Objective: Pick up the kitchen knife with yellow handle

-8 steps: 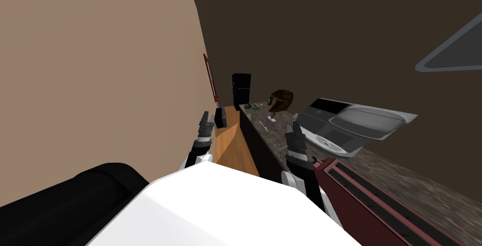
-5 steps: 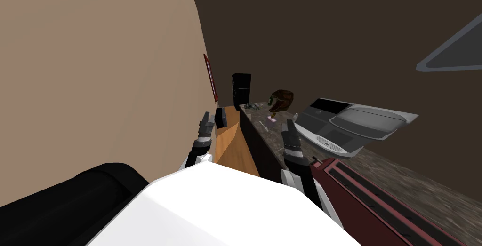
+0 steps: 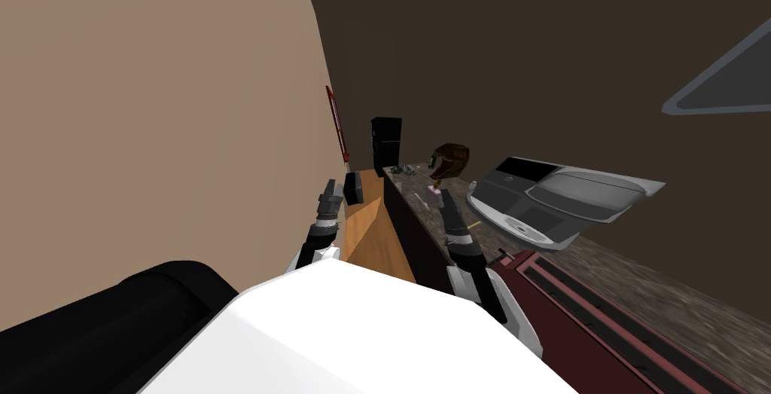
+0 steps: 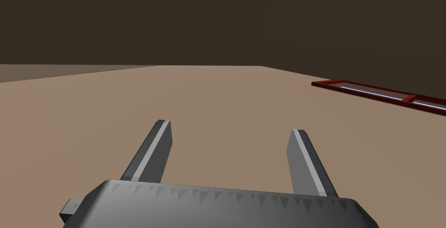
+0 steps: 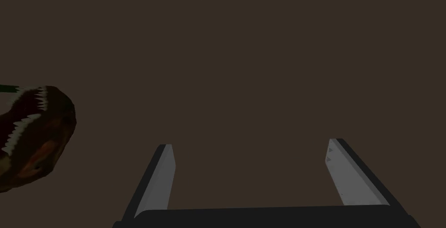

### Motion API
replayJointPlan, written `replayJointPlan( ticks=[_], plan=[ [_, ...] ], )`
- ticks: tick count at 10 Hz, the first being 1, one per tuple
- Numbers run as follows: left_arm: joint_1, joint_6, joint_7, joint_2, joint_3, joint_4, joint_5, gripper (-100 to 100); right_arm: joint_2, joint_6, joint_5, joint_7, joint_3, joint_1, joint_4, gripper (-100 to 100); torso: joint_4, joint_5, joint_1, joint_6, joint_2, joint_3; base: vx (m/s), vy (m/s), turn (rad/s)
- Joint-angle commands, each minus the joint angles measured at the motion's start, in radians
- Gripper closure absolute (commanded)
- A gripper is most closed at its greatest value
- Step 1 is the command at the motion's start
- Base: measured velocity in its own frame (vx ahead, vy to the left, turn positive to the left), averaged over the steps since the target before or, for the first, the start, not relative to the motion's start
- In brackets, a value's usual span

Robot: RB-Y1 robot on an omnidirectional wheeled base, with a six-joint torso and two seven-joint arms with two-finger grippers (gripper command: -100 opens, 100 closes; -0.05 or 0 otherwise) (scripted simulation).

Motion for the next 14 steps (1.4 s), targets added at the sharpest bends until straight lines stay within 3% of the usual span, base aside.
replayJointPlan(
  ticks=[1,4,6,9,11,12,13,14],
  plan=[
    [0.000,0.000,0.000,0.000,0.000,0.000,0.000,0,-0.050,-0.018,0.042,-0.011,0.029,-0.049,0.032,-100,0.000,0.000,0.000,0.000,0.000,0.000,-0.040,-0.003,-0.012],
    [0.000,0.000,0.000,0.000,0.000,0.000,0.000,0,-0.105,-0.031,0.074,-0.016,0.052,-0.083,0.055,-100,0.000,0.000,0.000,0.000,0.000,0.000,-0.026,-0.007,-0.002],
    [0.000,0.000,0.000,0.000,0.000,0.000,0.000,0,-0.172,-0.058,0.142,-0.024,0.104,-0.153,0.107,-100,0.000,0.000,0.000,0.000,0.000,0.000,-0.024,-0.003,0.001],
    [0.000,0.000,0.000,0.000,0.000,0.000,0.000,0,-0.240,-0.073,0.182,-0.026,0.133,-0.189,0.134,-100,0.000,0.000,0.000,0.000,0.000,0.000,-0.014,-0.003,0.007],
    [0.000,0.000,0.000,0.000,0.000,0.000,0.000,0,-0.312,-0.105,0.252,-0.025,0.197,-0.261,0.190,-100,0.000,0.000,0.000,0.000,-0.001,-0.001,-0.006,0.003,0.023],
    [0.000,0.000,0.000,0.000,0.000,0.000,0.000,0,-0.334,-0.105,0.265,-0.025,0.197,-0.261,0.194,-100,0.000,0.000,0.001,0.000,-0.001,-0.001,0.000,0.000,0.000],
    [0.000,0.000,0.000,0.000,0.000,0.000,0.000,0,-0.368,-0.122,0.302,-0.022,0.230,-0.297,0.226,-100,0.000,0.000,0.000,0.000,-0.001,-0.001,0.002,0.005,0.018],
    [0.000,0.000,0.000,0.000,0.000,0.000,0.000,0,-0.382,-0.122,0.309,-0.022,0.230,-0.297,0.226,-100,0.000,0.000,0.001,0.000,-0.002,-0.001,0.004,0.004,0.017]
  ],
)
